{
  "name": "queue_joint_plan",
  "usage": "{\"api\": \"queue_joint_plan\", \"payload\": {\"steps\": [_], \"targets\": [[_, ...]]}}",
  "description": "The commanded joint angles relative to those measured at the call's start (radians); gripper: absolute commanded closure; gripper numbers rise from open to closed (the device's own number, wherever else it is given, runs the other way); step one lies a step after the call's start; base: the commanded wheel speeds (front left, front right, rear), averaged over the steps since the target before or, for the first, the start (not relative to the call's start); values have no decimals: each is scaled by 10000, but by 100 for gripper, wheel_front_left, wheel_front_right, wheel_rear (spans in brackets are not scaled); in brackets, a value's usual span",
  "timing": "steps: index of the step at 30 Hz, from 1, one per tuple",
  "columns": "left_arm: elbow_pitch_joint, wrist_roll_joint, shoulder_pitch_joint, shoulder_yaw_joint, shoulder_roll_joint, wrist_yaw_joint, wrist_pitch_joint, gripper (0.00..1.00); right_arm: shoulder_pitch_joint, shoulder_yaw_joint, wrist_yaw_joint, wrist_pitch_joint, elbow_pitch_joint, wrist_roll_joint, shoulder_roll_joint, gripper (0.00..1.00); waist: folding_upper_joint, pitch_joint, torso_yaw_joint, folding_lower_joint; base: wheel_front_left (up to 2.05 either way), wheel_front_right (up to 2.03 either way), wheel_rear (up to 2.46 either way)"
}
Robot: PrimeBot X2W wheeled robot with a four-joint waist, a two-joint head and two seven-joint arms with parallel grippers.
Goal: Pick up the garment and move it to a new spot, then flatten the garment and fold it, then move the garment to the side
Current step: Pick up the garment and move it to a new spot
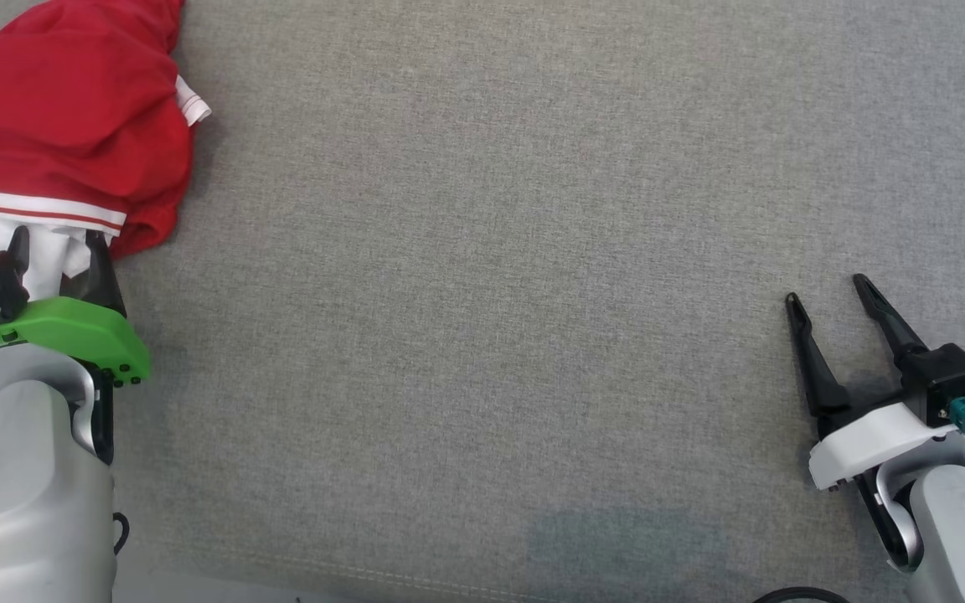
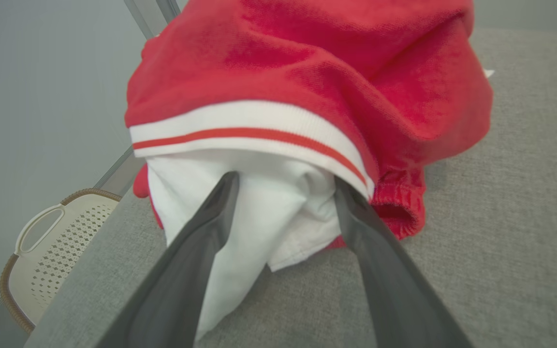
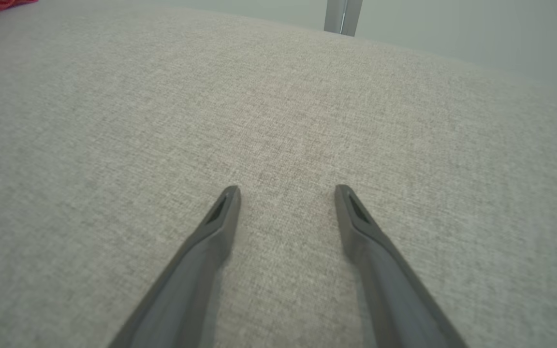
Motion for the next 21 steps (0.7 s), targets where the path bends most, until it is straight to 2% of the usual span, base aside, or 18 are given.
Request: {"api": "queue_joint_plan", "payload": {"steps": [1, 3, 4, 5, 6, 7, 11, 21], "targets": [[99, 26, -197, 56, 105, 73, 7, 0, -11, 0, -17, 7, 101, 81, -13, 0, 2, 54, -69, 0, 0, 0, 0], [148, 0, -357, 119, 150, 156, 7, 0, -43, -11, -17, 8, 116, 91, 12, 0, 2, 87, -127, 0, 0, 0, 0], [175, -20, -393, 139, 166, 191, 9, 6, -58, -12, -17, 8, 120, 94, 26, 0, 2, 96, -153, 0, 0, 0, 0], [161, -6, -417, 134, 185, 209, 9, 59, -68, -24, -17, 8, 125, 96, 38, 0, 2, 101, -179, 0, 0, 0, 0], [68, 29, -452, 142, 217, 247, 7, 95, -77, -36, -17, 8, 133, 100, 50, 0, 2, 103, -201, 0, 0, 0, 0], [-50, 33, -459, 175, 228, 268, 7, 100, -85, -53, -17, 8, 147, 105, 68, 0, 2, 93, -218, 0, 0, 0, 0], [-654, 110, -116, 232, 220, 365, 7, 100, -29, -107, -17, 8, 228, 116, 215, 0, 2, -87, -234, 0, 0, 0, 0], [-3085, 398, 238, 127, 399, 87, 7, 100, 215, -17, -17, -2, 549, 204, 826, 0, 2, -1205, -168, 0, 0, 0, 0]]}}
